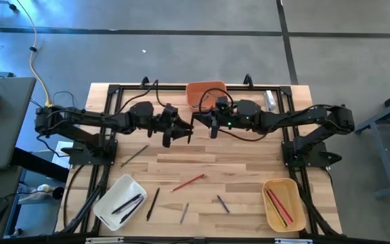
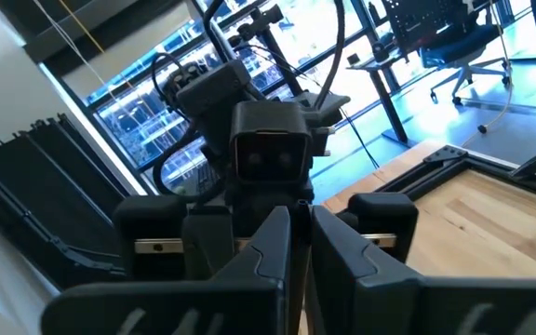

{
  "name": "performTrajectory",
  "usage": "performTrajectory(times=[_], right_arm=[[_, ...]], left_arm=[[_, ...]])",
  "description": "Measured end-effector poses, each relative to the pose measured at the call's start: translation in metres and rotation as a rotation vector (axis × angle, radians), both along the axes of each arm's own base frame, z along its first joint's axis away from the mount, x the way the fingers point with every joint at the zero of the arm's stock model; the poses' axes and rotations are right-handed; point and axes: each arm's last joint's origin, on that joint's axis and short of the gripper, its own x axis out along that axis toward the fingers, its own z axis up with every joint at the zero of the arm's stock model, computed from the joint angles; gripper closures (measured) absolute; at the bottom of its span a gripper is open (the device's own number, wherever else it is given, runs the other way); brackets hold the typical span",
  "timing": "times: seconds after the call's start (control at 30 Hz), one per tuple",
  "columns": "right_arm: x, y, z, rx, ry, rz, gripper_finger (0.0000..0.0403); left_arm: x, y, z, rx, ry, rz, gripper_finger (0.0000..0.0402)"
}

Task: Sort crayons/erasers/pens/pencils in bins
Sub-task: Put the black pen into the white bin

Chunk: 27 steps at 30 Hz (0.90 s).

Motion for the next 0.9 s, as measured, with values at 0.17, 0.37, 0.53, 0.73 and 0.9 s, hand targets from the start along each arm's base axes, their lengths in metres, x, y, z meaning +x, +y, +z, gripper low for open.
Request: performTrajectory(times=[0.17, 0.37, 0.53, 0.73, 0.9], right_arm=[[0.000, 0.000, 0.000, 0.000, 0.000, 0.000, 0.0391], [0.000, 0.000, 0.001, -0.013, -0.002, 0.000, 0.0376], [-0.001, -0.001, -0.002, -0.040, 0.041, -0.046, 0.0310], [-0.016, -0.014, 0.007, -0.083, 0.096, -0.125, 0.0232], [-0.039, -0.029, 0.015, -0.166, 0.206, -0.176, 0.0228]], left_arm=[[0.007, 0.002, -0.001, 0.022, -0.024, -0.006, 0.0286], [0.008, 0.004, -0.001, 0.064, -0.017, 0.001, 0.0378], [0.005, 0.008, -0.002, 0.040, 0.049, 0.008, 0.0383], [-0.006, 0.000, 0.011, 0.064, 0.294, -0.036, 0.0389], [-0.031, -0.023, 0.033, 0.015, 0.505, -0.086, 0.0389]])
